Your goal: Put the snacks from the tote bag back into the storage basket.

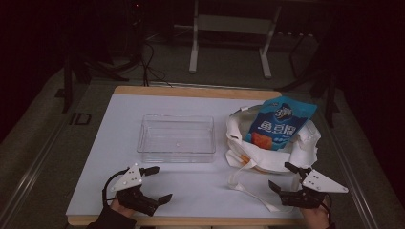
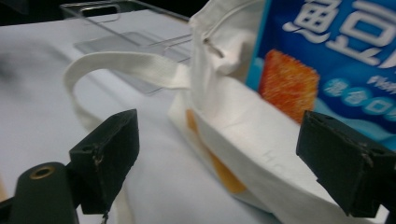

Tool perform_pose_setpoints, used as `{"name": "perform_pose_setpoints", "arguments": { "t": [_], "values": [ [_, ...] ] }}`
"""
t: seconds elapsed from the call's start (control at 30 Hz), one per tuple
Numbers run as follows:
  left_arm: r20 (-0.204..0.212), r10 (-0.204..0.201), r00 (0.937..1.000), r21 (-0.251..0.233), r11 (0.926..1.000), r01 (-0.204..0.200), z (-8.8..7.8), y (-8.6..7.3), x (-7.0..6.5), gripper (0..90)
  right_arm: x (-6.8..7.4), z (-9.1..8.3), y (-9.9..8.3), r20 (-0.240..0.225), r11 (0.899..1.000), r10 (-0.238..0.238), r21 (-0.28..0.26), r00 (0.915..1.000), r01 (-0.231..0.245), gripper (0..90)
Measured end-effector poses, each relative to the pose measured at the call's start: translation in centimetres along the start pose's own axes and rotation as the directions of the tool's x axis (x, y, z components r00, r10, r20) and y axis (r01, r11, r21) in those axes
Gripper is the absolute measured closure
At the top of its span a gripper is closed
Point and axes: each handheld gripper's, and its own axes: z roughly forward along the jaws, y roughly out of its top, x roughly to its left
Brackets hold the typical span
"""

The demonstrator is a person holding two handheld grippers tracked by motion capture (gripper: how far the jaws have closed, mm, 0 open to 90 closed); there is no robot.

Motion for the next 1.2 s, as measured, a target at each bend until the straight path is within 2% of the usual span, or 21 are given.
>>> {"name": "perform_pose_setpoints", "arguments": {
  "t": [0.07,0.1,0.2,0.3,0.37,0.4,0.47,0.53,0.6,0.67,0.7,0.8,0.93,1.13,1.2],
  "values": [
    [0.013,0.010,0.9999,0.011,0.9999,-0.010,0.1,0.0,0.2,0.1,-0.2,-0.1,0.1,-0.065,1.000,0.022,-0.007,0.9976,-0.023,13.5],
    [0.013,0.010,0.9999,0.011,0.9999,-0.010,0.1,0.0,0.2,0.1,-0.2,-0.1,0.1,-0.065,1.000,0.022,-0.007,0.9976,-0.023,13.5],
    [0.024,0.014,0.9996,0.011,0.9998,-0.014,0.1,0.4,0.2,0.2,-0.3,-0.6,0.6,-0.135,0.999,0.034,0.019,0.9902,-0.031,13.1],
    [0.039,0.044,0.9983,0.007,0.9990,-0.044,0.5,0.7,-0.1,0.1,-0.2,-0.9,1.0,-0.152,0.999,0.036,0.041,0.9877,-0.030,13.2],
    [0.063,0.027,0.9977,0.016,0.9995,-0.028,0.8,1.1,-0.3,0.2,-0.4,-1.0,1.4,-0.165,0.998,0.050,0.057,0.9849,-0.041,13.2],
    [0.076,0.012,0.9970,0.017,0.9998,-0.014,1.0,1.3,-0.4,0.2,-0.4,-1.1,1.5,-0.189,0.998,0.051,0.053,0.9806,-0.042,13.2],
    [0.107,-0.011,0.9942,0.013,0.9999,0.010,1.4,1.9,-0.7,0.2,-0.4,-1.3,1.9,-0.183,0.998,0.035,0.053,0.9824,-0.025,13.2],
    [0.153,-0.032,0.9877,0.023,0.9993,0.029,1.9,2.7,-0.9,0.2,-0.5,-1.4,2.2,-0.176,0.998,0.015,0.066,0.9843,-0.003,13.2],
    [0.188,-0.029,0.9818,0.019,0.9995,0.026,2.6,3.6,-1.0,0.2,-0.6,-1.5,2.6,-0.174,0.998,0.000,0.062,0.9848,0.011,13.2],
    [0.193,-0.015,0.9811,-0.006,0.9999,0.016,3.3,4.4,-1.2,0.2,-0.9,-1.7,2.9,-0.174,0.998,-0.006,0.057,0.9848,0.016,13.1],
    [0.210,-0.009,0.9777,-0.017,0.9998,0.013,3.6,4.8,-1.3,0.2,-1.0,-1.8,3.0,-0.176,0.998,-0.012,0.053,0.9844,0.021,12.9],
    [0.199,0.033,0.9795,-0.034,0.9991,-0.027,4.7,5.9,-1.4,0.2,-1.6,-2.1,3.4,-0.169,0.999,-0.021,0.040,0.9854,0.028,12.9],
    [0.180,0.076,0.9808,-0.020,0.9971,-0.073,6.2,7.4,-1.2,0.2,-2.3,-2.5,4.0,-0.156,0.999,-0.033,0.028,0.9872,0.038,12.8],
    [0.166,0.119,0.9789,-0.030,0.9928,-0.116,7.8,9.3,-0.9,0.2,-3.5,-2.7,4.7,-0.151,0.999,-0.036,0.008,0.9878,0.038,13.3],
    [0.174,0.123,0.9771,-0.046,0.9921,-0.116,8.2,9.9,-0.7,0.2,-3.9,-2.7,5.0,-0.150,0.999,-0.041,-0.002,0.9879,0.041,13.5]
  ]
}}
